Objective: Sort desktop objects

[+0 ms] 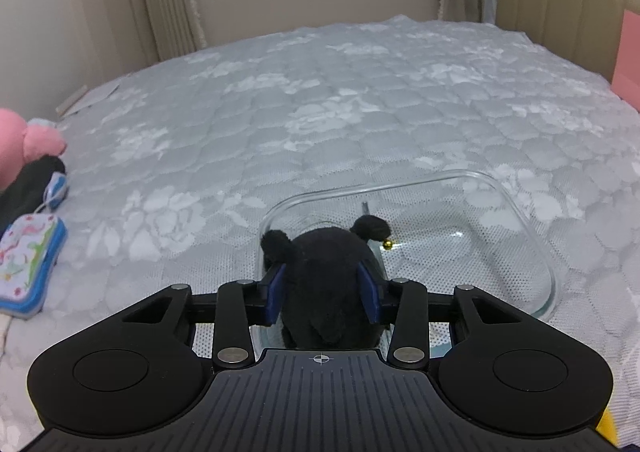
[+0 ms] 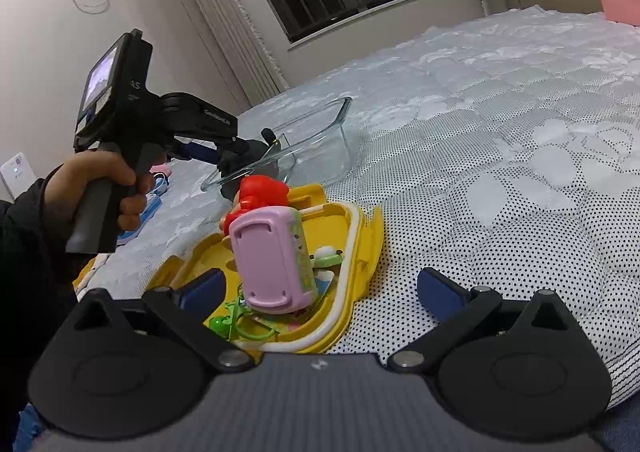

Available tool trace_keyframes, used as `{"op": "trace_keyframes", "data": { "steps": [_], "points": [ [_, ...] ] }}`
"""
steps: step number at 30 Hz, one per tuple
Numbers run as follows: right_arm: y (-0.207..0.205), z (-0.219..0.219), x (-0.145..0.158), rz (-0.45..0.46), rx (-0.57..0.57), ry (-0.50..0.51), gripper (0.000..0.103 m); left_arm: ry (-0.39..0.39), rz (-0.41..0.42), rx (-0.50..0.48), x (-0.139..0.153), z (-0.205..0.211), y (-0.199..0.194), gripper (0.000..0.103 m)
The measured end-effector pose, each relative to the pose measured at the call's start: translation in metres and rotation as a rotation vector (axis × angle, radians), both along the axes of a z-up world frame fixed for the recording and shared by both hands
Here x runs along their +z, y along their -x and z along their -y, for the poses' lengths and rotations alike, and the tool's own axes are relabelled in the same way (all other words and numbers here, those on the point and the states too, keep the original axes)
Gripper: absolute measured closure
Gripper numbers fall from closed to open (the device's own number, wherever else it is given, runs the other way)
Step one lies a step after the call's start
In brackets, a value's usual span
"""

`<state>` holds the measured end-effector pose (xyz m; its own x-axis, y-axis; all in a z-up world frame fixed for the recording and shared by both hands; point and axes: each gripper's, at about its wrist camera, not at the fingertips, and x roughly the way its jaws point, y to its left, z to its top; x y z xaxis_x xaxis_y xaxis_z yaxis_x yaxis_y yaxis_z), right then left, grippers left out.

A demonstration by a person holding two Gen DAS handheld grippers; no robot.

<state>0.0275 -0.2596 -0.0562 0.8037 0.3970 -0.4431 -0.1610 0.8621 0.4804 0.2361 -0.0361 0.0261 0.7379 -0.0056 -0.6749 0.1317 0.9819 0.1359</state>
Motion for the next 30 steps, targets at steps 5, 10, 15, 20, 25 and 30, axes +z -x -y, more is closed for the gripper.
{"op": "trace_keyframes", "data": {
  "steps": [5,10,15,20,25,30],
  "points": [
    [0.002,0.000,0.004,0.002,-0.006,0.013,0.001,0.025,0.020,-0.018,0.003,-0.005,0.010,0.059],
    [0.002,-0.003,0.023,0.049,-0.051,0.070,0.001,0.047,0.025,-0.027,0.002,-0.015,0.023,0.056],
    [0.000,-0.021,0.042,0.119,-0.079,0.223,0.007,0.085,0.022,-0.030,0.005,-0.026,0.032,0.048],
    [-0.017,-0.034,0.061,0.141,-0.074,0.324,0.023,0.156,0.045,-0.017,0.011,-0.040,0.040,0.024],
    [-0.036,-0.049,0.072,0.129,-0.039,0.455,0.038,0.207,0.067,-0.039,0.001,-0.059,0.052,0.020],
    [-0.062,-0.066,0.079,0.154,-0.030,0.486,0.038,0.207,0.056,-0.073,0.005,-0.079,0.059,0.008]
  ]
}}
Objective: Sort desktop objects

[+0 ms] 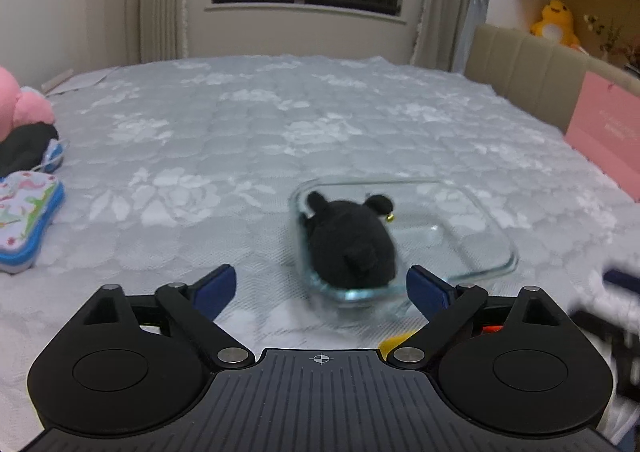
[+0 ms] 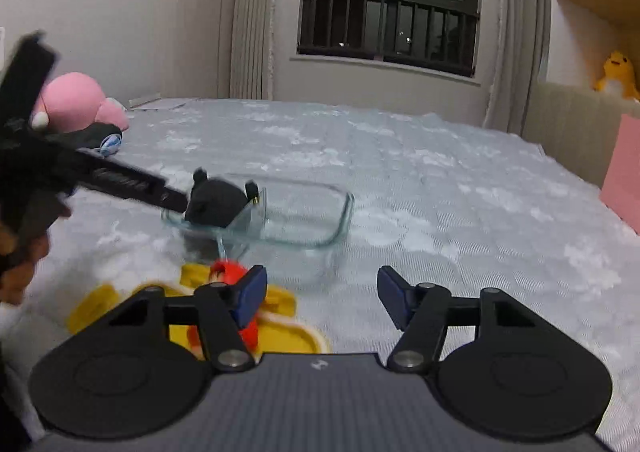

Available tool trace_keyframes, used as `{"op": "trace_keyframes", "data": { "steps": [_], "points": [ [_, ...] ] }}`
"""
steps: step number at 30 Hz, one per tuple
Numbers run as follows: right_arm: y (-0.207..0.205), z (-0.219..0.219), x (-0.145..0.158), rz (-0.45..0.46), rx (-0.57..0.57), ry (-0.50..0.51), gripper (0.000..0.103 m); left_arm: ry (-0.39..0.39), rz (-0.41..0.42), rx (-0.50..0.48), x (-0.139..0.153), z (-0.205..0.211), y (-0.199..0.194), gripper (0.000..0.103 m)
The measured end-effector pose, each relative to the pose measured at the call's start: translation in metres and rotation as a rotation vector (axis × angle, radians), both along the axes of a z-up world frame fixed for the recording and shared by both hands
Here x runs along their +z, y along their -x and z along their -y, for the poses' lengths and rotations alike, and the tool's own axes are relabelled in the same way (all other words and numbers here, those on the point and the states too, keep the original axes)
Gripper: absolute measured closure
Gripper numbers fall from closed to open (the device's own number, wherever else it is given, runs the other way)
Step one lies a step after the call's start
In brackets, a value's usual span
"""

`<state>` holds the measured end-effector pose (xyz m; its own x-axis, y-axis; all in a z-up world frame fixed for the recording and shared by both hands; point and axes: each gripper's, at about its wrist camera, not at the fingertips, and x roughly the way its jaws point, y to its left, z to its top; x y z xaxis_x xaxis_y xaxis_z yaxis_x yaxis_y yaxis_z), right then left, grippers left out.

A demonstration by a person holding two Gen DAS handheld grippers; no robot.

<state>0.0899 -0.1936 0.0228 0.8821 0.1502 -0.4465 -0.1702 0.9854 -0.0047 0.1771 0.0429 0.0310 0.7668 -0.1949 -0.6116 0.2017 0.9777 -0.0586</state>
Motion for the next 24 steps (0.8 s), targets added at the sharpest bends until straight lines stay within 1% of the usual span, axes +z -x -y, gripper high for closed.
{"op": "trace_keyframes", "data": {
  "steps": [2,4,5,6,8,9,10,11,12,13,14,15,19,22,24],
  "points": [
    [-0.020,-0.010,0.010,-0.002,0.037,-0.002,0.038,-0.010,-0.032,-0.001,-0.005,-0.005,0.001,0.008],
    [-0.044,-0.025,0.020,-0.009,0.110,0.018,0.040,-0.023,-0.054,-0.015,-0.011,-0.004,0.003,0.008],
    [-0.058,-0.035,0.023,-0.018,0.158,0.032,0.043,-0.030,-0.065,-0.022,-0.014,-0.004,0.004,0.008],
    [-0.070,-0.045,0.026,-0.030,0.199,0.044,0.048,-0.034,-0.073,-0.033,-0.016,-0.002,0.005,0.008],
    [-0.093,-0.066,0.027,-0.064,0.267,0.068,0.049,-0.035,-0.088,-0.055,-0.020,-0.003,0.008,0.008],
    [-0.104,-0.078,0.028,-0.082,0.290,0.084,0.052,-0.033,-0.094,-0.061,-0.021,-0.004,0.009,0.008],
    [-0.113,-0.088,0.027,-0.099,0.302,0.098,0.058,-0.025,-0.093,-0.055,-0.020,-0.008,0.009,0.008],
    [-0.122,-0.095,0.024,-0.120,0.304,0.107,0.061,-0.016,-0.092,-0.050,-0.020,-0.012,0.010,0.007],
    [-0.132,-0.101,0.021,-0.151,0.302,0.105,0.066,-0.008,-0.091,-0.044,-0.019,-0.016,0.011,0.007],
    [-0.140,-0.106,0.018,-0.186,0.301,0.101,0.074,0.000,-0.089,-0.038,-0.018,-0.019,0.011,0.007],
    [-0.149,-0.110,0.014,-0.229,0.294,0.087,0.077,0.012,-0.086,-0.029,-0.017,-0.024,0.011,0.006],
    [-0.154,-0.111,0.011,-0.252,0.281,0.066,0.079,0.022,-0.086,-0.021,-0.016,-0.027,0.010,0.006],
    [-0.172,-0.112,-0.003,-0.301,0.218,-0.021,0.079,0.052,-0.097,0.000,-0.015,-0.034,0.008,0.006],
    [-0.182,-0.105,-0.005,-0.355,0.182,-0.099,0.079,0.048,-0.103,-0.003,-0.014,-0.031,0.007,0.006],
    [-0.175,-0.104,-0.003,-0.372,0.190,-0.088,0.078,0.042,-0.099,-0.017,-0.014,-0.028,0.009,0.005]
  ]
}}
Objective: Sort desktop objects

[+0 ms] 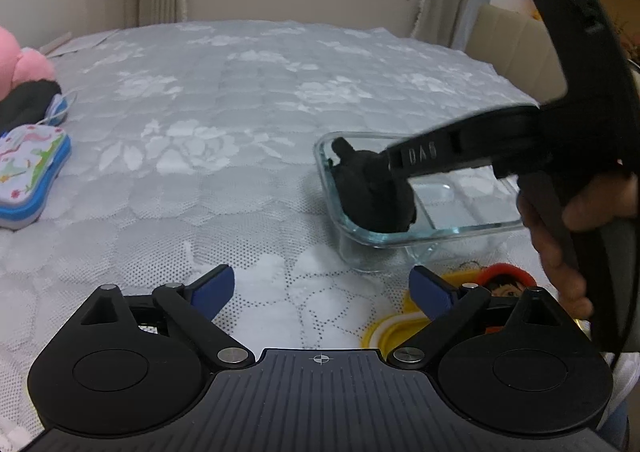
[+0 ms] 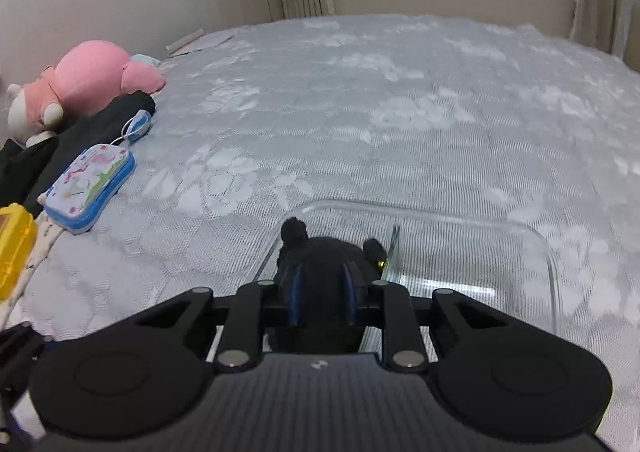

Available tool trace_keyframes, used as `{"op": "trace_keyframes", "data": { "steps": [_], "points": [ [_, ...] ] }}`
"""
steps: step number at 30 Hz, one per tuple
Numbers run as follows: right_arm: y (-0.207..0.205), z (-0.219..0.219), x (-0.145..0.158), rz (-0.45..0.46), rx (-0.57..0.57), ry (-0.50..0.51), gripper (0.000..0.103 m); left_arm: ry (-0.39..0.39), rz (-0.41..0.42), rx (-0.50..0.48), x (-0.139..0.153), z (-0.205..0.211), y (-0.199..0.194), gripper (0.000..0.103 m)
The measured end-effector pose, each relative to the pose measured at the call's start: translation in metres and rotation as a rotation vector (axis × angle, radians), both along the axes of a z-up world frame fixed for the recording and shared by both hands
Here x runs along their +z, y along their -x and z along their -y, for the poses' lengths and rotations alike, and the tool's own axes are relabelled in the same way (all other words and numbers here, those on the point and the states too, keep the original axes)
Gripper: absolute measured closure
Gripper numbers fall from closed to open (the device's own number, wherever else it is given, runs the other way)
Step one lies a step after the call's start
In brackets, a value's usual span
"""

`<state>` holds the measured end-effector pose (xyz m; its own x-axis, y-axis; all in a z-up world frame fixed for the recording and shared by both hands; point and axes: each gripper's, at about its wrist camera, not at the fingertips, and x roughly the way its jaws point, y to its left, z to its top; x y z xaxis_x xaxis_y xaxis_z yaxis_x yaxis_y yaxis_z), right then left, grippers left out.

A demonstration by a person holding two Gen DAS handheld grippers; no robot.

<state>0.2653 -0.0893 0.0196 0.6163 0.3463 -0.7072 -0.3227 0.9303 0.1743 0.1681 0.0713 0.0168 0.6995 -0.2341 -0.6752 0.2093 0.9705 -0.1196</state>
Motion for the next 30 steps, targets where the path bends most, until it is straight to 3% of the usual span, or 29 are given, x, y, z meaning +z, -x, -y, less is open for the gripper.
{"op": "trace_keyframes", "data": {
  "steps": [10,14,16,19,20,24,30],
  "points": [
    [0.004,0.001,-0.001,0.050,0.005,0.030,0.074,-0.014,0.006,-0.022,0.000,0.013,0.003,0.005],
    [0.038,0.022,0.027,0.159,0.007,0.019,0.074,-0.021,-0.011,-0.041,-0.005,0.017,0.006,0.004],
    [0.067,0.040,0.042,0.227,-0.013,0.024,0.061,-0.026,-0.019,-0.053,-0.006,0.019,0.007,0.004],
    [0.112,0.066,0.054,0.320,-0.050,0.032,0.018,-0.027,-0.013,-0.069,-0.005,0.023,0.011,0.004],
    [0.128,0.075,0.055,0.349,-0.060,0.037,0.015,-0.027,-0.011,-0.075,-0.004,0.024,0.012,0.004],
    [0.181,0.099,0.045,0.394,-0.072,0.061,0.014,-0.029,-0.019,-0.111,-0.006,0.035,0.015,0.002],
    [0.217,0.118,0.009,0.266,-0.120,-0.015,0.020,-0.091,-0.075,-0.188,-0.014,0.062,0.019,0.002]
  ]
}}
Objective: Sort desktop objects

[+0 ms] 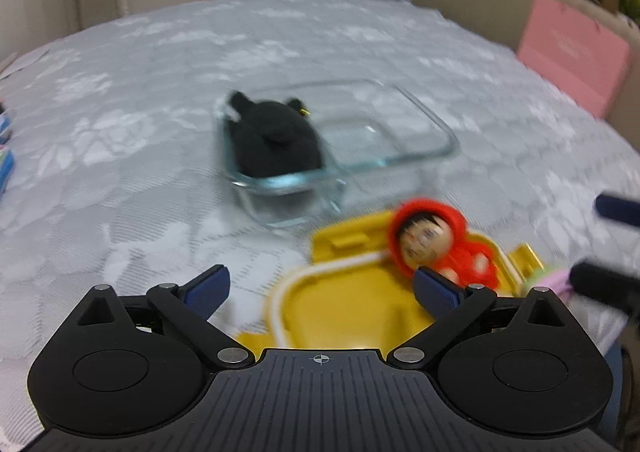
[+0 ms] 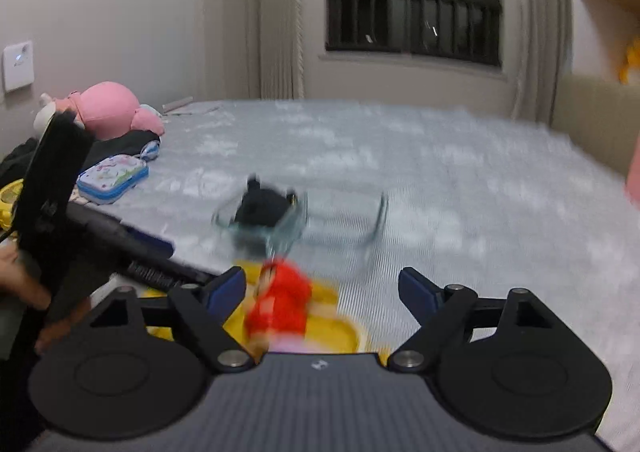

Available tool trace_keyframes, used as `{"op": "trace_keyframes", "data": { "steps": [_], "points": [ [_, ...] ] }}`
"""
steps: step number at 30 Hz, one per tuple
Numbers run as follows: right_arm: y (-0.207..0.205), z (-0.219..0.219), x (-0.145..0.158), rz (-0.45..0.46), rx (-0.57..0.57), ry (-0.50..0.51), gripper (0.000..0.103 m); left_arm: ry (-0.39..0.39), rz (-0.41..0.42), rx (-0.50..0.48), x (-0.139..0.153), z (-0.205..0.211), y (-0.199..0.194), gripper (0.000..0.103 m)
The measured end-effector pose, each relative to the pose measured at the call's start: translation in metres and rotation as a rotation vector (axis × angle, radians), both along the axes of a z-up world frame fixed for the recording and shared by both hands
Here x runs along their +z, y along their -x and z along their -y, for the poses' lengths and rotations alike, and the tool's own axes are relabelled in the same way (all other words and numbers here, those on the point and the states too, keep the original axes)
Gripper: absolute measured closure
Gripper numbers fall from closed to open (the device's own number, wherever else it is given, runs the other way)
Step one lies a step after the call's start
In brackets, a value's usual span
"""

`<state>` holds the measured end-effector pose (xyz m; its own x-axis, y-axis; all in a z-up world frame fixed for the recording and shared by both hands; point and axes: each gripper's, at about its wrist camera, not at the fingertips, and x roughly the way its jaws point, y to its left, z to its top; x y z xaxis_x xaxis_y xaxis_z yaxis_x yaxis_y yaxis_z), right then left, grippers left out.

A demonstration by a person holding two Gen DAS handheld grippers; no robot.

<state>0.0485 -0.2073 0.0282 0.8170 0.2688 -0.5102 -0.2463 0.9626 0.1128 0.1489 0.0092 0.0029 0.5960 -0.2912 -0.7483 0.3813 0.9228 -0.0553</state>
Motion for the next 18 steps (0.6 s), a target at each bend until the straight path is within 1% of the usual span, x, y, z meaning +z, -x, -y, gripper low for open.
{"op": "trace_keyframes", "data": {
  "steps": [4,6,7,8,10,11,13,15,18],
  "points": [
    [-0.002,0.002,-0.023,-0.090,-0.001,-0.064,0.022,-0.066,-0.002,-0.056,-0.006,0.017,0.006,0.002],
    [-0.005,0.001,-0.028,-0.108,-0.018,-0.073,0.023,-0.085,-0.011,-0.073,-0.010,0.021,0.007,0.001],
    [-0.006,0.001,-0.031,-0.113,-0.027,-0.078,0.027,-0.091,-0.016,-0.076,-0.011,0.022,0.007,0.001],
    [-0.007,0.001,-0.033,-0.120,-0.029,-0.083,0.028,-0.096,-0.020,-0.077,-0.012,0.022,0.007,0.001],
    [-0.009,0.000,-0.036,-0.136,-0.021,-0.094,0.038,-0.104,-0.027,-0.077,-0.015,0.021,0.007,0.001],
    [-0.010,-0.002,-0.038,-0.149,-0.015,-0.093,0.040,-0.106,-0.031,-0.078,-0.015,0.021,0.007,0.001],
    [-0.012,-0.005,-0.043,-0.166,-0.023,-0.085,0.054,-0.111,-0.034,-0.086,-0.015,0.022,0.008,0.001],
    [-0.012,-0.004,-0.044,-0.170,-0.033,-0.093,0.054,-0.117,-0.031,-0.097,-0.014,0.022,0.010,0.001],
    [-0.013,0.004,-0.041,-0.174,-0.042,-0.132,0.054,-0.114,-0.033,-0.113,-0.014,0.023,0.011,0.001]
  ]
}}
